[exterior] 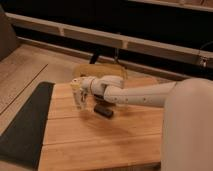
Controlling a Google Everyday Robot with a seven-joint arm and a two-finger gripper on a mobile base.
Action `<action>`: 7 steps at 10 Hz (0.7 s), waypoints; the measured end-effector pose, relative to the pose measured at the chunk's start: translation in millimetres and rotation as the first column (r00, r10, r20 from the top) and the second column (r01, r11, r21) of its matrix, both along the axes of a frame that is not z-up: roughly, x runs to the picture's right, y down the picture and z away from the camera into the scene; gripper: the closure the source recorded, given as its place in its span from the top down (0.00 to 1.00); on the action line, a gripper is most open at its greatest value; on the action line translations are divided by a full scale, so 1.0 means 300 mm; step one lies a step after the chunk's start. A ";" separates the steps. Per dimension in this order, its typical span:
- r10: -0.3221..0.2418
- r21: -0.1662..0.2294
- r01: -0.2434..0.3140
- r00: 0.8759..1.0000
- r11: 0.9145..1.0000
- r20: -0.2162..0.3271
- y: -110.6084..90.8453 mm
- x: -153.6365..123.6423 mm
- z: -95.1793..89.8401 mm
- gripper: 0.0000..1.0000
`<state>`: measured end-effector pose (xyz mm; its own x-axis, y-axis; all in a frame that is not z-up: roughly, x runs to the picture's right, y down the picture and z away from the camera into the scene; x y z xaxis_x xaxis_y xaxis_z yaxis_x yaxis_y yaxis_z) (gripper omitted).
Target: Stand the bottle upright
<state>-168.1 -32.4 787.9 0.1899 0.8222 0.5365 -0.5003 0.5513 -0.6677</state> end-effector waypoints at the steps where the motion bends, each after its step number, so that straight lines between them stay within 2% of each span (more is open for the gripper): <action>1: -0.018 -0.024 0.018 1.000 1.000 0.014 0.010 0.021 0.003 0.04; 4: -0.087 -0.084 0.089 0.996 0.992 0.037 0.004 0.079 0.015 0.04; 7: -0.108 -0.106 0.111 0.993 0.988 0.037 0.002 0.102 0.017 0.04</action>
<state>-137.6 -31.8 792.9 0.2663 0.8506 0.4535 -0.4186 0.5258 -0.7404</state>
